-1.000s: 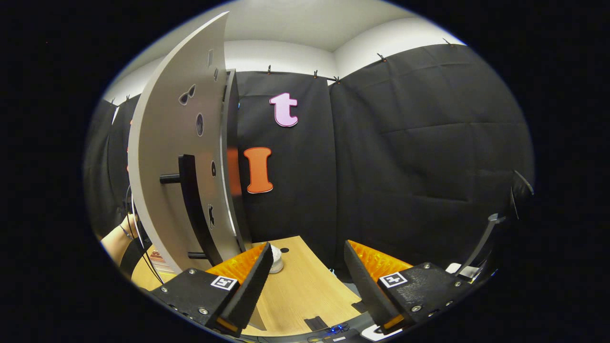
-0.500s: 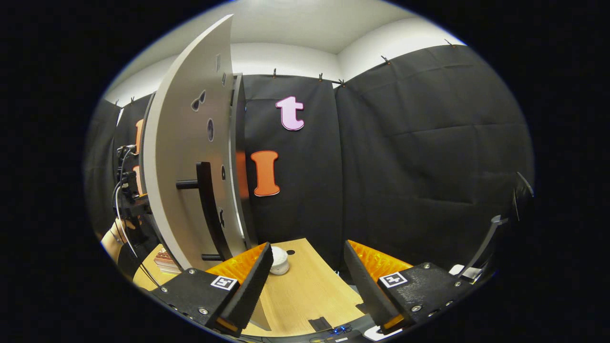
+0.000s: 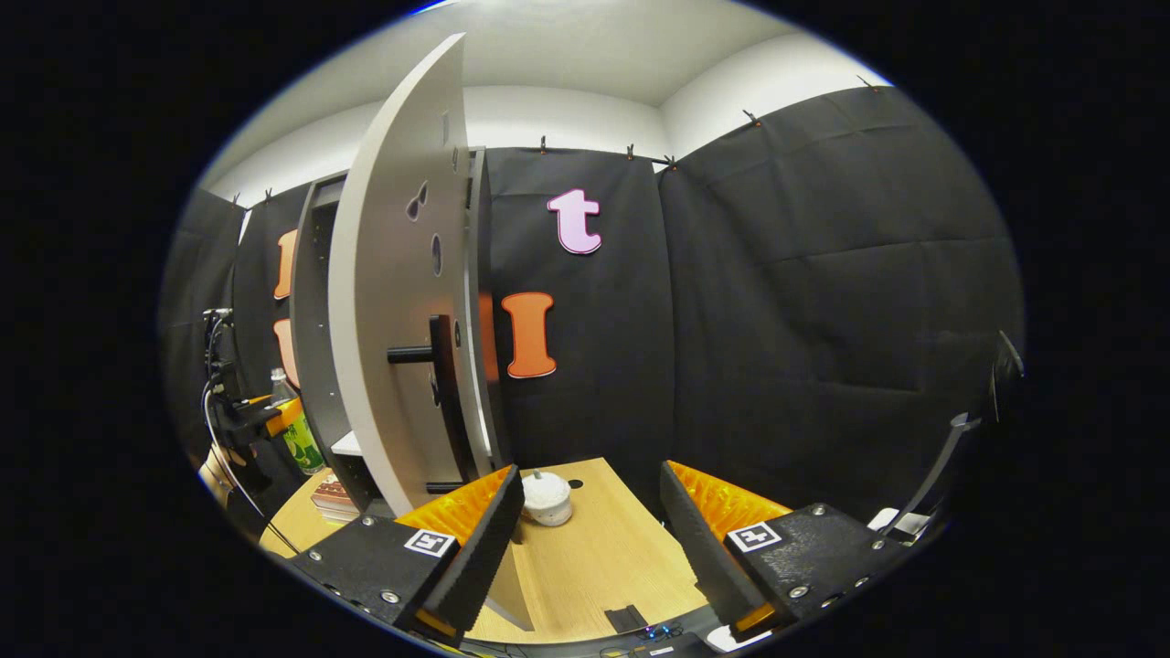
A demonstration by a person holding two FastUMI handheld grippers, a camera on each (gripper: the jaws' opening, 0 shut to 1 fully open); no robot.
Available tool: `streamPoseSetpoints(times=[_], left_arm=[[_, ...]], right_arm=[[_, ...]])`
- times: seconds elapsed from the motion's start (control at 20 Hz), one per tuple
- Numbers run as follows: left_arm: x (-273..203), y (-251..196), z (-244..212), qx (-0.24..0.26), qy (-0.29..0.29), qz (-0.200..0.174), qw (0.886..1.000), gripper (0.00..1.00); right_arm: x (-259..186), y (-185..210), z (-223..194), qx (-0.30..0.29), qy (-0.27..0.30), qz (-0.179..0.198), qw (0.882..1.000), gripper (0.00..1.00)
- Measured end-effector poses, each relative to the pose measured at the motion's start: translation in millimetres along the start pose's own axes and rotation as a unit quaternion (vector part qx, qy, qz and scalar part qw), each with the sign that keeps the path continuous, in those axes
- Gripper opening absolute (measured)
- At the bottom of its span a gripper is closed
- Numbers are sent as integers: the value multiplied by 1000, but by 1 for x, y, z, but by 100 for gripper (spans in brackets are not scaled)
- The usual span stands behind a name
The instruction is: Open the cabinet door with the right hand, grasp the bottle in the cabinet with the left hand and place it on the coaster, then close the cabinet door with the right hand.
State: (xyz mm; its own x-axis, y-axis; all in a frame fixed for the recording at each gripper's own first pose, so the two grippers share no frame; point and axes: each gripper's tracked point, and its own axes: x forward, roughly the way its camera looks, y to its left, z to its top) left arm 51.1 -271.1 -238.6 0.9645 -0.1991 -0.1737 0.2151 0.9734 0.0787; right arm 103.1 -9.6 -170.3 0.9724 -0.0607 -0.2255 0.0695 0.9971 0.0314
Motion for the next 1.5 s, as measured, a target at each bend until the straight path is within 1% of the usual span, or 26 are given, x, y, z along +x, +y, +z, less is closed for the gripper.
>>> streamPoseSetpoints(times=[0.1,0.15,0.2,0.25,0.3,0.55,0.6,0.65,0.75,0.8,0.95,1.0,1.15,1.25,1.3,1.5], left_arm=[[-15,10,-15,-12,8,2,1000,82],[-21,14,-23,-23,14,3,1000,81],[-28,19,-31,-31,20,8,999,81],[-33,25,-38,-35,24,13,999,82],[-39,30,-44,-36,26,17,999,81],[-63,39,-87,-37,48,30,998,81],[-67,39,-98,-41,55,30,997,84],[-69,40,-110,-43,62,32,997,84],[-72,41,-136,-42,79,37,995,81],[-74,42,-148,-41,87,39,995,82],[-76,42,-182,-51,109,43,992,81],[-76,42,-192,-58,114,46,991,82],[-74,37,-224,-80,136,46,986,82],[-73,37,-246,-76,154,52,984,82],[-73,35,-255,-76,160,52,983,82],[-68,36,-285,-89,181,57,978,82]], right_arm=[[-3,2,0,-3,0,6,1000,93],[-4,1,0,-6,-1,8,1000,93],[-4,0,0,-8,-1,9,1000,98],[-5,-1,1,-8,-2,10,1000,98],[-3,-1,2,-8,-1,10,1000,98],[-8,-2,3,-13,3,11,1000,98],[-7,-1,3,-13,4,11,1000,93],[-8,0,3,-13,5,12,1000,93],[-7,-1,4,-14,5,9,1000,93],[-6,-1,4,-14,4,7,1000,98],[-6,-1,0,-12,11,5,1000,98],[-6,-2,-1,-12,15,4,1000,93],[-9,-2,-5,-13,26,2,1000,93],[-9,-4,-7,-18,30,-2,999,93],[-9,-5,-7,-20,31,-4,999,98],[-12,-8,-9,-19,39,-14,999,98]])
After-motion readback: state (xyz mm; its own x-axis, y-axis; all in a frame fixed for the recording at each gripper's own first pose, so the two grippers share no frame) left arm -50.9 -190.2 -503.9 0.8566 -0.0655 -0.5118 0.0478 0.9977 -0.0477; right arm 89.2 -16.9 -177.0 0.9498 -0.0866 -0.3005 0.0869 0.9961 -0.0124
